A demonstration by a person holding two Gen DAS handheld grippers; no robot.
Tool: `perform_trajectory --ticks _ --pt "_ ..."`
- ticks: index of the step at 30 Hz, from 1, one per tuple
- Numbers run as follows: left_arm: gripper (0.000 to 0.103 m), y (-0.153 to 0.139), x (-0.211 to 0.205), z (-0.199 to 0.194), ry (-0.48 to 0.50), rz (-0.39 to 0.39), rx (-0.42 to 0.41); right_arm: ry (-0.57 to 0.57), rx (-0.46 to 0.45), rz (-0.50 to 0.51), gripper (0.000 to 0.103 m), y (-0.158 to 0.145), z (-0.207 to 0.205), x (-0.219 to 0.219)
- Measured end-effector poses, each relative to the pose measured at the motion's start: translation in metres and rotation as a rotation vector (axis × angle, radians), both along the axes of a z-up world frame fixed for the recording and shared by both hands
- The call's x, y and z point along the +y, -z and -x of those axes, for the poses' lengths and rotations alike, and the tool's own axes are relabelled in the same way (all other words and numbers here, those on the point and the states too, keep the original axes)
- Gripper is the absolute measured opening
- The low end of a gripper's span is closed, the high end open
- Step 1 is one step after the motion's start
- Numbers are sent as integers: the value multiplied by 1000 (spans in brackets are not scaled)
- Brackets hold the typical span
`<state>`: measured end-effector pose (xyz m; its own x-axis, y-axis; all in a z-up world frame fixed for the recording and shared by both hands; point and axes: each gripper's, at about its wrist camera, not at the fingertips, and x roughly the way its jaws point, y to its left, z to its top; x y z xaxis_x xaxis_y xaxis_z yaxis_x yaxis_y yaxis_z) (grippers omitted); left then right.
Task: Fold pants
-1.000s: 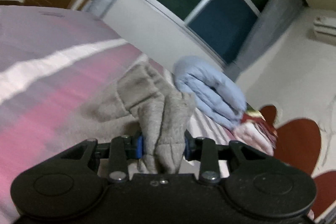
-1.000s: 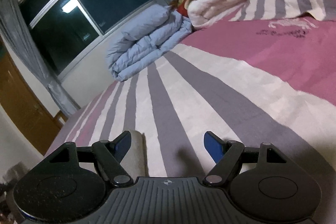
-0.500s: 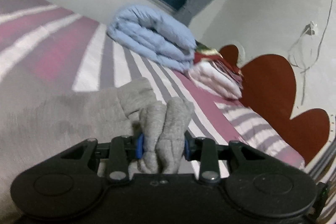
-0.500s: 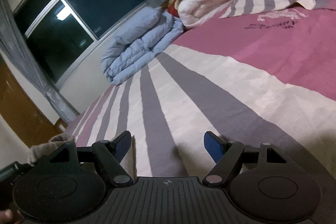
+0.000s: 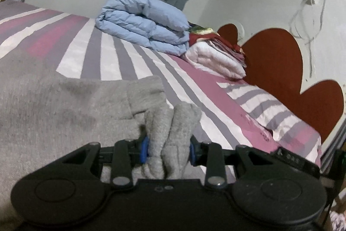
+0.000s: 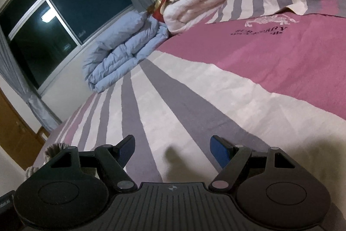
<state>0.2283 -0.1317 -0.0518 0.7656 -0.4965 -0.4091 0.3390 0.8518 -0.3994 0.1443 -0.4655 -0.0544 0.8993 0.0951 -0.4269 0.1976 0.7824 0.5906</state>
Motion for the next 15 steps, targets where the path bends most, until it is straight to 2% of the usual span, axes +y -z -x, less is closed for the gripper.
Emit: perform_trajectory --ticks 4,5,6,8,11,15 --pt "31 5 -17 7 1 -97 -21 -5 4 8 76 0 0 2" --pt "42 5 -22 9 -3 -114 -28 -5 5 11 76 0 0 2" --pt "61 5 -27 11 9 -123 -39 -5 6 11 76 0 -1 2" --pt "86 4 -37 16 48 -108 -47 -5 9 11 76 0 -1 2" --pt "83 1 -46 22 44 -106 -47 1 10 13 76 0 0 2" --pt "75 -12 -10 32 4 -22 -50 -45 -29 -17 76 -2 3 0"
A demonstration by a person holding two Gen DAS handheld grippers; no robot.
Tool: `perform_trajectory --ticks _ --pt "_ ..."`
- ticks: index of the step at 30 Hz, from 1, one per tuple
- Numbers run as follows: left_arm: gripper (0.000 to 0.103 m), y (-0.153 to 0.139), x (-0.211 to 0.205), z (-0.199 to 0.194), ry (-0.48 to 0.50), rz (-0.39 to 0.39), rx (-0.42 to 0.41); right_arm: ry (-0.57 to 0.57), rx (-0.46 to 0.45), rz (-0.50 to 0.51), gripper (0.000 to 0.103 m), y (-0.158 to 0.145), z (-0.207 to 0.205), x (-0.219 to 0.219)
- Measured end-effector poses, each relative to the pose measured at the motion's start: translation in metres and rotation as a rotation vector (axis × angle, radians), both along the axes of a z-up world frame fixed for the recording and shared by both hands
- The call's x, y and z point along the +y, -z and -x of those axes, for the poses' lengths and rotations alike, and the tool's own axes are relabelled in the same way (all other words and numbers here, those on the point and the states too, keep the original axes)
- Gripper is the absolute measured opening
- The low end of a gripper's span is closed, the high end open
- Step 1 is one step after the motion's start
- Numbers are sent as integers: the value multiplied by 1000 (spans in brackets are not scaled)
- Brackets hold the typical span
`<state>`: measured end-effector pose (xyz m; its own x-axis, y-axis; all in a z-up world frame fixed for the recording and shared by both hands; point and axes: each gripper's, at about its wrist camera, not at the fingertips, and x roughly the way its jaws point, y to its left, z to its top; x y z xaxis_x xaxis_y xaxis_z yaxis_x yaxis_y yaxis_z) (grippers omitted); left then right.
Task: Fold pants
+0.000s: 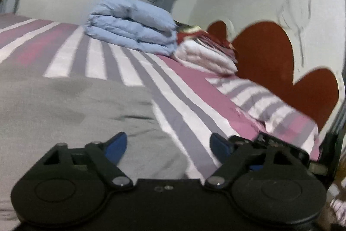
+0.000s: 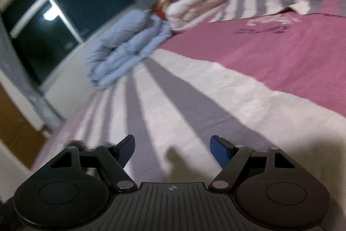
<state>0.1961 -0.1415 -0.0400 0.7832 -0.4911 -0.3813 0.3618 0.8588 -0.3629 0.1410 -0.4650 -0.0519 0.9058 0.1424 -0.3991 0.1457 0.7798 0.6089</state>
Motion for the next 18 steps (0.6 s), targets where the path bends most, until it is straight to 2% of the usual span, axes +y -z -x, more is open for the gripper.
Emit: perform_trajectory --ticks 4,6,10,12,15,18 --pt "76 -14 74 16 -118 -20 -40 -110 -77 -28 76 -10 6 15" --pt "79 -15 115 23 -197 -51 -44 -172 -82 -22 76 -14 4 30" --pt "80 -5 198 33 -367 -112 4 -312 -112 -29 76 -25 4 68" --pt "80 0 230 38 -443 -110 18 -358 -110 -62 76 -26 3 81" --pt "80 10 264 45 -541 -60 36 -402 -86 -81 75 -25 0 100" --pt "80 17 280 43 -593 -39 77 -377 -24 -59 74 -24 -9 113"
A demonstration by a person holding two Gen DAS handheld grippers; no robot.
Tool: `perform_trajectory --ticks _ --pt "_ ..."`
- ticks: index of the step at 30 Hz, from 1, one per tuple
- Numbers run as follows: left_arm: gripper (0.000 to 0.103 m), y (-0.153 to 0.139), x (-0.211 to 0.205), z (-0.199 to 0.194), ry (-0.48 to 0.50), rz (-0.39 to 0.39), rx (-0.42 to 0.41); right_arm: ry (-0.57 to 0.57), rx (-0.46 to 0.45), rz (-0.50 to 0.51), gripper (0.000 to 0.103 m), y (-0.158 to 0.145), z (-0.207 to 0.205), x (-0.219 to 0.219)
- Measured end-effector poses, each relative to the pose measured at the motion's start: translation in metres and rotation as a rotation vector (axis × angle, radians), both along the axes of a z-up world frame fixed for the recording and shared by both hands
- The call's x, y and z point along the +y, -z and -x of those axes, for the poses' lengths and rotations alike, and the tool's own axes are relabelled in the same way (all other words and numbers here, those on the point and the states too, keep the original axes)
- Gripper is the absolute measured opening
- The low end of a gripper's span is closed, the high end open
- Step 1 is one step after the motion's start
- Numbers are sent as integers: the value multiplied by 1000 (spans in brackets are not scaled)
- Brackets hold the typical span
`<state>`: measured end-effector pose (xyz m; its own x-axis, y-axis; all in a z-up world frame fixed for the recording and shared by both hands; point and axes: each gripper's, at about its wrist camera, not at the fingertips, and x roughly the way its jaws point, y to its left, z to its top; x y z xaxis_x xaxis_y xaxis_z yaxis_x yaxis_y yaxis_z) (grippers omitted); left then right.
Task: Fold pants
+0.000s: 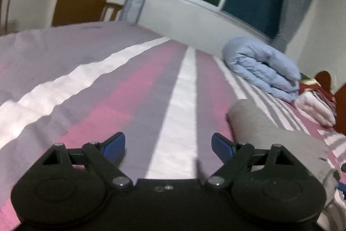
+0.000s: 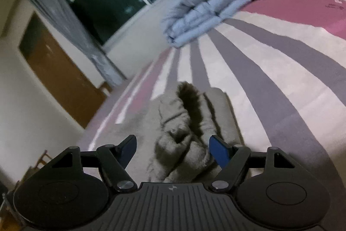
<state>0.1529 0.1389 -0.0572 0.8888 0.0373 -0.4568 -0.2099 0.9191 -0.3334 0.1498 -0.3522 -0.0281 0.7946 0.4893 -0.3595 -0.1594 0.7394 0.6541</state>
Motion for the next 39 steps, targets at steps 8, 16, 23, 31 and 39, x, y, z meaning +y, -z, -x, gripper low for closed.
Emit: perform_trajectory --ticks 8,16,23,31,39 --pt "86 6 23 3 -97 3 45 -6 49 32 43 -17 -19 8" --pt "87 14 50 11 -173 123 43 32 162 -27 43 -19 -6 5" --pt "88 17 47 7 -156 102 60 25 252 -74 43 -3 -31 21" --pt "88 20 47 6 -144 94 74 44 54 -174 19 -42 -17 3" --pt "89 19 44 6 -143 81 88 90 244 -171 29 9 -38 -24"
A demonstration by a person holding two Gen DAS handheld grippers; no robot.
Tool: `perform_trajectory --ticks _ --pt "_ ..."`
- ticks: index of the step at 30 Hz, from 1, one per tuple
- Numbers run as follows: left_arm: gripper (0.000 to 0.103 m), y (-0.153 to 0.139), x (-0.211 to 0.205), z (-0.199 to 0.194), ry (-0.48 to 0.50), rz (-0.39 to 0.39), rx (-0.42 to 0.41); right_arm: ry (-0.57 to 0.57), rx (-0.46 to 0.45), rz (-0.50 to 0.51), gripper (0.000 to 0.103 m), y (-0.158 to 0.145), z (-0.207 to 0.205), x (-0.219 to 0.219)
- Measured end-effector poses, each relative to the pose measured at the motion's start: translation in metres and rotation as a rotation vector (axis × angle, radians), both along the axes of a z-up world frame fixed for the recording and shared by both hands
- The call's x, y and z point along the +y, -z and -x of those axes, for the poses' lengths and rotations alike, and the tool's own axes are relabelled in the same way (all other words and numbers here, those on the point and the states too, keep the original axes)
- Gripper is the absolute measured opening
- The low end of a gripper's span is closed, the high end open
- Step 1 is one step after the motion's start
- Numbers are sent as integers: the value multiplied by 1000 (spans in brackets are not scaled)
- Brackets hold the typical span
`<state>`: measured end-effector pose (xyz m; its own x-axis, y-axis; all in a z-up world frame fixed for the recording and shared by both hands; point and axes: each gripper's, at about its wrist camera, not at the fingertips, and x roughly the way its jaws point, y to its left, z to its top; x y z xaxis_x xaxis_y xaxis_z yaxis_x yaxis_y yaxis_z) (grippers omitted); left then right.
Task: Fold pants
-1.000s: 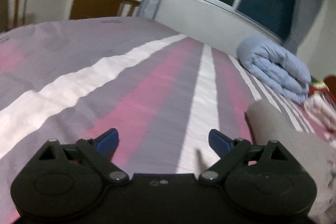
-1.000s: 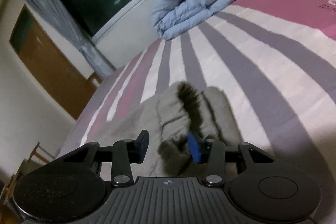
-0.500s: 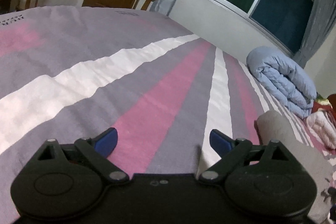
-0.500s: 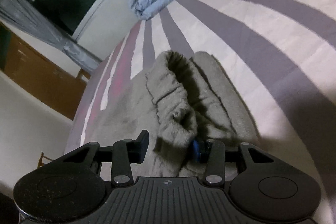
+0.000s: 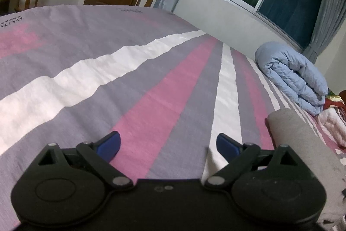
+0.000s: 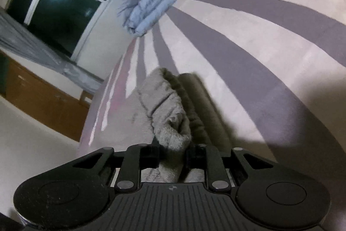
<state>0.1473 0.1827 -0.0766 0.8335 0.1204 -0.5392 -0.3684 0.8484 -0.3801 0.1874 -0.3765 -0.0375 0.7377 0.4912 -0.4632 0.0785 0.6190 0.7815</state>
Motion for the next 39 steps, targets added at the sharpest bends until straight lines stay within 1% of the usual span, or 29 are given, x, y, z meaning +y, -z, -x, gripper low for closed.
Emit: perform_trajectory --ticks 2,3,4,5,6,8,10,12,15,18,21,23,24,25,26,28,29,30,31,32,33,34,35,36,39 --pt "89 -1 1 1 -2 6 -2 21 -37 12 44 -12 8 -6" --pt "89 -1 1 2 -3 9 -7 38 -54 27 61 -17 14 -11" --pt "89 -1 1 2 -3 8 -6 54 -57 29 70 -19 20 -16" --pt "89 -1 1 1 -4 9 -2 61 -56 3 70 -19 27 -22" --pt "90 -1 1 1 -8 11 -1 55 -58 -17 70 -17 31 -24" --pt "91 -1 0 1 -18 13 -2 34 -26 -36 70 -10 37 -22" --pt "91 -2 -3 0 -19 -4 9 17 5 -66 70 -3 37 -19" --pt "91 -2 -5 0 -15 -13 11 12 -4 -70 70 -1 38 -20" --pt "91 -3 -4 2 -5 -8 8 4 6 -121 70 6 29 -17" --pt "91 -3 -4 2 -6 -8 9 -4 -3 -136 70 3 24 -15" --pt "92 -3 -6 -1 -9 -23 19 -53 43 -136 70 13 13 -4" --pt "92 -2 -7 -2 -6 -27 21 -75 55 -112 45 14 1 6" --pt "92 -2 -7 -2 -6 -28 21 -98 51 -78 42 8 -5 14" --pt "92 -2 -7 -2 -5 -27 21 -109 24 -83 41 1 -7 17" --pt "92 -2 -7 -2 -5 -27 20 -114 -40 -118 40 -12 -6 18" --pt "92 -2 -7 -2 -3 -26 20 -83 -161 -190 39 -39 1 14" --pt "92 -2 -7 -2 -4 -27 20 -66 -199 -222 39 -45 5 10" --pt "92 -2 -7 -2 -3 -30 21 -39 -215 -226 39 -45 8 6" --pt "92 -2 -7 -2 -1 -31 22 -4 -188 -199 39 -36 10 3" --pt "92 -2 -7 -2 -1 -32 22 12 -127 -166 39 -22 7 1" --pt "92 -2 -7 -2 0 -32 23 18 -33 -119 39 -2 1 0" --pt "92 -2 -7 -2 0 -33 23 18 70 -72 37 21 -3 -1" --pt "92 -2 -8 -1 2 -35 24 21 49 -83 37 29 1 -4" --pt "92 -2 -9 -1 5 -38 24 14 14 -90 37 28 5 -7" --pt "92 -2 -11 -3 11 -52 29 -3 3 -27 37 19 5 -3"
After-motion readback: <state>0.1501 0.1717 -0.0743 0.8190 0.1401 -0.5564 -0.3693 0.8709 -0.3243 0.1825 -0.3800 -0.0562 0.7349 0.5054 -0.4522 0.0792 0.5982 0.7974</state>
